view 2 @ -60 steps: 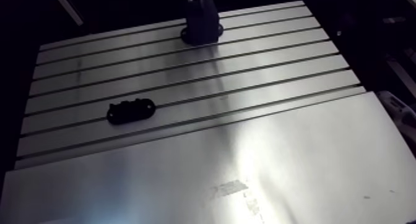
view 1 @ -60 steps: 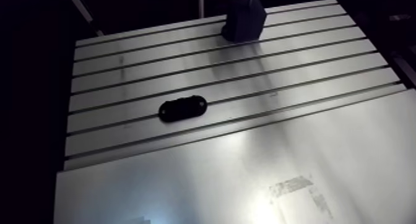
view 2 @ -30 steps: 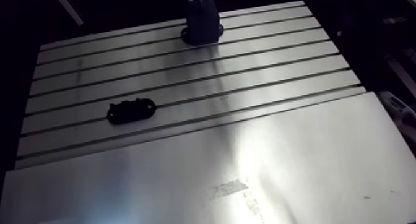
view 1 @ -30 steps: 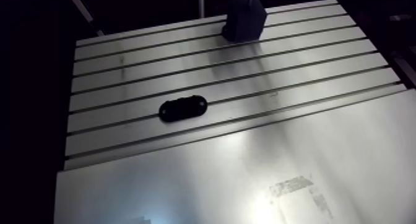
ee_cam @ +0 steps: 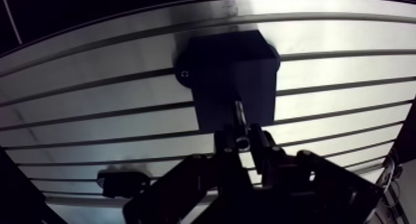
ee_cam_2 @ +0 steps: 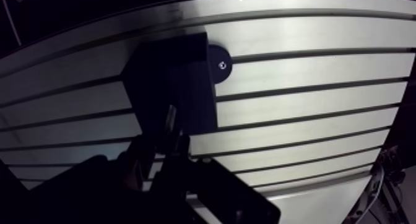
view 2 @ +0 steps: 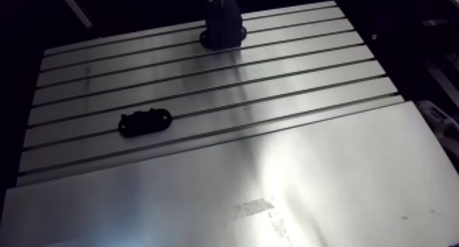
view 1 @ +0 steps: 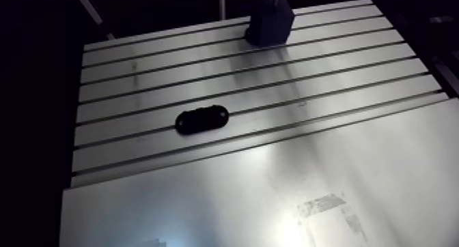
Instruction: Pick up the M10 bolt and insert it into the hole until fully seated.
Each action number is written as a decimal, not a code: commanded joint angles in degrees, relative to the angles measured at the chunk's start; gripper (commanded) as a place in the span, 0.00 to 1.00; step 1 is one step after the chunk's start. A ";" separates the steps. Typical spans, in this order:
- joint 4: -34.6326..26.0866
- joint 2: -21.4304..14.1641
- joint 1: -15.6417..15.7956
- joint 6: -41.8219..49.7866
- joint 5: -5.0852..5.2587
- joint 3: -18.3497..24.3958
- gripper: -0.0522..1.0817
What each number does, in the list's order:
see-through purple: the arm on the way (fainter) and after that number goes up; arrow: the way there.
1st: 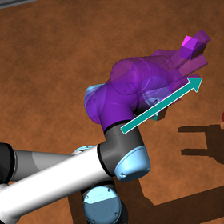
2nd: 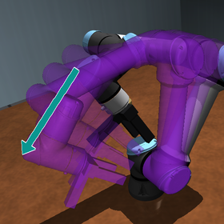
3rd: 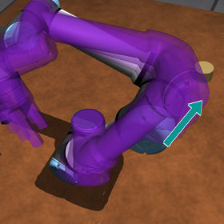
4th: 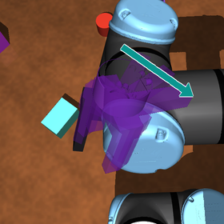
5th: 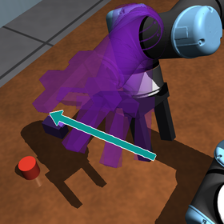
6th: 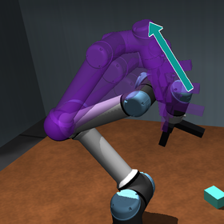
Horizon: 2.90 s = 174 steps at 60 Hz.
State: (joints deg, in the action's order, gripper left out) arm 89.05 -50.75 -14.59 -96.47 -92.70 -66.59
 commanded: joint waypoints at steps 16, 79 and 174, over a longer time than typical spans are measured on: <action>0.38 0.09 0.00 -0.08 0.02 -0.14 0.99; 0.47 0.09 -0.08 0.01 0.02 -0.59 0.99; 2.93 -0.09 -0.02 -0.34 -0.33 -2.06 0.30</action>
State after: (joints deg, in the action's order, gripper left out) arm 91.91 -50.68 -14.92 -96.56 -92.83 -68.35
